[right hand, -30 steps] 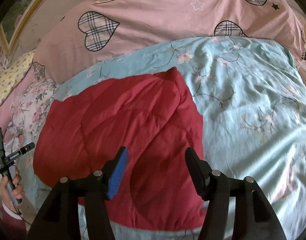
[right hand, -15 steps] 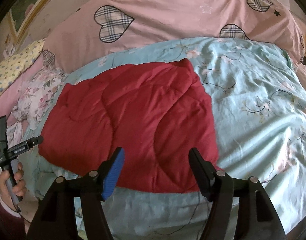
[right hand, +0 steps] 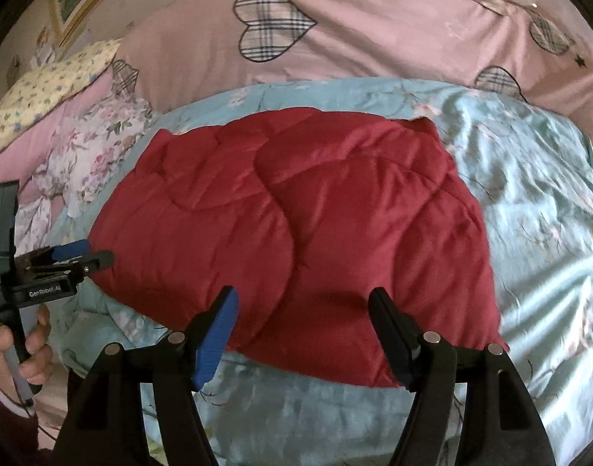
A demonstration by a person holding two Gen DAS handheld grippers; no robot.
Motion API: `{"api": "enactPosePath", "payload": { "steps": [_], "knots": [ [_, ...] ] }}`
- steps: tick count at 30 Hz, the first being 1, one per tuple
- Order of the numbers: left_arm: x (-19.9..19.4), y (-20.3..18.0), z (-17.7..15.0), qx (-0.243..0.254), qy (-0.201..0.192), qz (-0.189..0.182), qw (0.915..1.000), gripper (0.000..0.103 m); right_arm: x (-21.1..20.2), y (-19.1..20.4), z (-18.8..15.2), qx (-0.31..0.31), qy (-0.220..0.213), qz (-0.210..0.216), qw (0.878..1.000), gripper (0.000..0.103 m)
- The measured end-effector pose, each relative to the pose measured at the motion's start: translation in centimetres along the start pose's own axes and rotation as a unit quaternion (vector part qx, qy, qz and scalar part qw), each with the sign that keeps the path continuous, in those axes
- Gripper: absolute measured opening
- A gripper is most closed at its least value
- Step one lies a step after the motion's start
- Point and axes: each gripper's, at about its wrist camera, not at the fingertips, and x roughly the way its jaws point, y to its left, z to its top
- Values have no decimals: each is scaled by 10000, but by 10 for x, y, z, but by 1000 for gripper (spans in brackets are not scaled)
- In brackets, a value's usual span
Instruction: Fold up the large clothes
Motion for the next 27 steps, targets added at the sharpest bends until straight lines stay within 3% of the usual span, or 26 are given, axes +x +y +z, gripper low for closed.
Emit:
{"api": "enactPosePath", "payload": {
  "steps": [18,27],
  "knots": [
    [14,-11,21,-265,250,59,9993,85,26,18,13,-311,24,-451,9985,77],
    [28,-27,27,-42,284,218,9993,99,38,11,14,-262,27,-685,9973,82]
  ]
}}
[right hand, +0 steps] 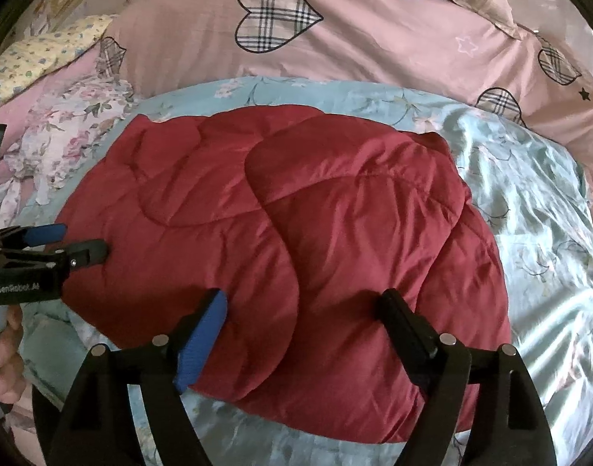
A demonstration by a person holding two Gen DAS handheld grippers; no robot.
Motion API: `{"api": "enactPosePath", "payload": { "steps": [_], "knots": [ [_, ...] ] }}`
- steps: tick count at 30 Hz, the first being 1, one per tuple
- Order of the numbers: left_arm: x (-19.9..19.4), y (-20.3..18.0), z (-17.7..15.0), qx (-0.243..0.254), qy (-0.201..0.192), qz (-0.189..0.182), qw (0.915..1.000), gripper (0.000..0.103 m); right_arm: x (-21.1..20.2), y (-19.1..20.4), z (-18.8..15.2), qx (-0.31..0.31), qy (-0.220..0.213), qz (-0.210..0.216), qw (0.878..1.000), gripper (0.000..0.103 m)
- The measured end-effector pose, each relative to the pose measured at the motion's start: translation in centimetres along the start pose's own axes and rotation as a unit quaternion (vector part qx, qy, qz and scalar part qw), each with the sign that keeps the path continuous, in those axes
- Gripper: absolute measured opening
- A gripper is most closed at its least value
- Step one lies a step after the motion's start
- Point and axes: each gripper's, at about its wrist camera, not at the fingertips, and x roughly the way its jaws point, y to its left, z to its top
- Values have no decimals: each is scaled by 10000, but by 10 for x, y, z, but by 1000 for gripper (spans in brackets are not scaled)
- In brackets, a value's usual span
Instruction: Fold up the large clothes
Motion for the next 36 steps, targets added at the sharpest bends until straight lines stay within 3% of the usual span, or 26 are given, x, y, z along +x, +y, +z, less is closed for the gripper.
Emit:
{"api": "enactPosePath", "payload": {
  "steps": [7,19,36],
  "knots": [
    [20,-4,4,180,45,142,9997,103,15,-19,2,191,75,-161,9997,86],
    [44,-7,18,226,133,143,9996,103,42,-38,10,352,189,-73,9992,91],
    [60,-9,26,224,177,169,9994,103,45,-45,17,446,176,8,9988,94]
  ]
}}
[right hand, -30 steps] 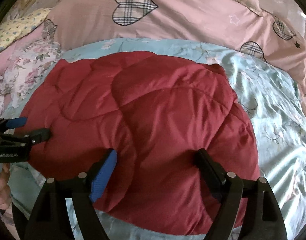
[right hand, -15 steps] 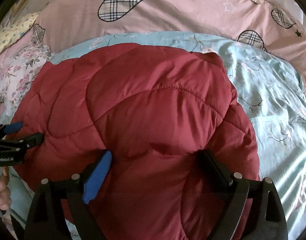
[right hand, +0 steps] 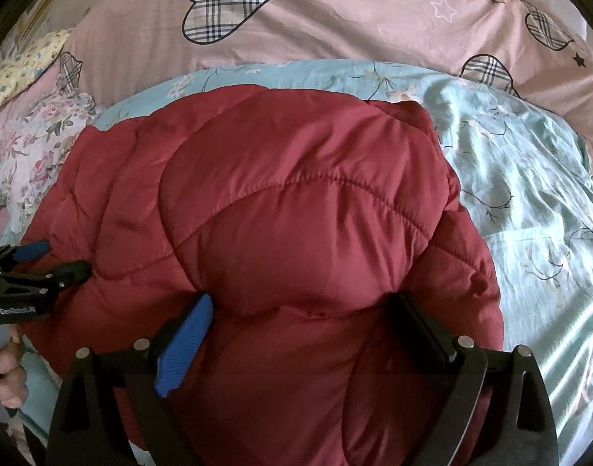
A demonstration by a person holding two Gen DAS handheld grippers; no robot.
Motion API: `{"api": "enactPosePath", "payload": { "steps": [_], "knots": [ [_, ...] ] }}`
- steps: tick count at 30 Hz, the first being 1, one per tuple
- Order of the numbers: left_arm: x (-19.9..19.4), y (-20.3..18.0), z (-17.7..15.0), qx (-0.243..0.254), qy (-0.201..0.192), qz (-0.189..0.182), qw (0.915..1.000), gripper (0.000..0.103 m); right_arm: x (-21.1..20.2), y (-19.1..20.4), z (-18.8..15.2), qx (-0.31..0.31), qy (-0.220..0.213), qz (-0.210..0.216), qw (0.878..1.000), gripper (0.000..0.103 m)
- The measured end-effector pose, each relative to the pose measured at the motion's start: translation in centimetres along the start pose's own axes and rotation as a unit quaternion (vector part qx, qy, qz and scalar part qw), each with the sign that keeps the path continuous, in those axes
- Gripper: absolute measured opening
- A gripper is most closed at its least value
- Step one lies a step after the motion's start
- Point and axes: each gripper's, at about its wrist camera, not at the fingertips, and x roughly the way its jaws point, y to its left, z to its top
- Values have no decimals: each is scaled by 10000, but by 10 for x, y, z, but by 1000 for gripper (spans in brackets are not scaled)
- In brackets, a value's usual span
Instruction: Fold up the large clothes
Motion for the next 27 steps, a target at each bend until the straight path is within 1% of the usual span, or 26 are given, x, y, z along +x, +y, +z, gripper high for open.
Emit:
{"api": "enactPosePath", "payload": {
  "steps": [3,4,7,8,11,14,18,20,23,24,27],
  "knots": [
    [1,1,0,3,6,-3,10000,103,-16,-2,3,97,-156,43,9998,88],
    [1,1,0,0,4,-5,10000,103,-23,-2,4,128,-270,115,9995,86],
    [1,1,0,-3,-2,-6,10000,103,-38,4,8,43,-499,210,9985,86],
    [1,1,0,2,2,-6,10000,103,-39,7,10,-14,-510,241,9984,86],
    [1,2,0,1,6,-6,10000,103,-27,15,13,-193,-334,256,9989,86],
    [1,2,0,4,9,-8,10000,103,-2,16,9,-293,-26,65,9995,88],
    [-15,8,-1,-98,-63,-55,9999,103,9,10,7,-281,-12,-2,9996,88],
    [-27,15,-5,-182,-216,-64,9996,103,8,10,7,-270,-17,1,9996,89],
    [-35,29,-8,-292,-414,153,9986,103,10,9,5,-245,-39,18,9997,90],
    [-32,32,-7,-312,-385,177,9986,103,10,10,4,-230,-50,25,9997,90],
    [-6,41,-5,-411,-127,12,9991,103,9,9,5,-207,-72,23,9998,90]
  ]
}}
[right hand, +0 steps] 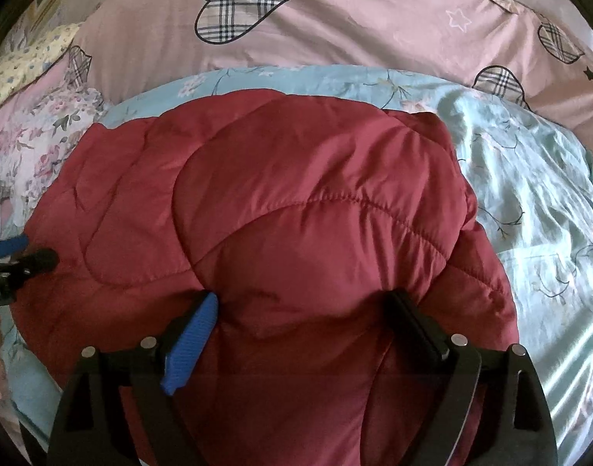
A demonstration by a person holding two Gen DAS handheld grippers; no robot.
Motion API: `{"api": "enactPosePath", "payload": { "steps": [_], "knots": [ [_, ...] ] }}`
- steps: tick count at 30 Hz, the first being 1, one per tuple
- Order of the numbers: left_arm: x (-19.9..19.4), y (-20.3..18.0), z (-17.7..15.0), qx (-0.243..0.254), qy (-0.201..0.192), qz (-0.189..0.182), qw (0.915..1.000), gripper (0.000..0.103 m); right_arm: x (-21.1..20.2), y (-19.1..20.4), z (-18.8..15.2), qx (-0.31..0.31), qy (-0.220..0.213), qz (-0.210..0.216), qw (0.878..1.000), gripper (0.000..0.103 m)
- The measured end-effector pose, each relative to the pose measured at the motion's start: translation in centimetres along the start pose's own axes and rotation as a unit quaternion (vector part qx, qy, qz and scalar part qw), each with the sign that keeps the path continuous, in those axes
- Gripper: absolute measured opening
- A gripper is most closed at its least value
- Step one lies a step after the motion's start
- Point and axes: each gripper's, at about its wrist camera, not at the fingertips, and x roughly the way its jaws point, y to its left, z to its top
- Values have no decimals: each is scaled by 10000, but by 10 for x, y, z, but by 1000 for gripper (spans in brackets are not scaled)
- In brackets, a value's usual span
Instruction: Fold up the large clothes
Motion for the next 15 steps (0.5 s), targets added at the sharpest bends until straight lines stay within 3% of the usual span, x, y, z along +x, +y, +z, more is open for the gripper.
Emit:
{"api": "enactPosePath", "payload": {
  "steps": [4,15],
  "knots": [
    [8,-7,5,101,12,92,9999,103,-10,-1,1,-8,-78,-77,9999,88],
    [13,-8,4,80,5,75,9999,103,7,-9,2,101,14,16,9999,92]
  ]
}}
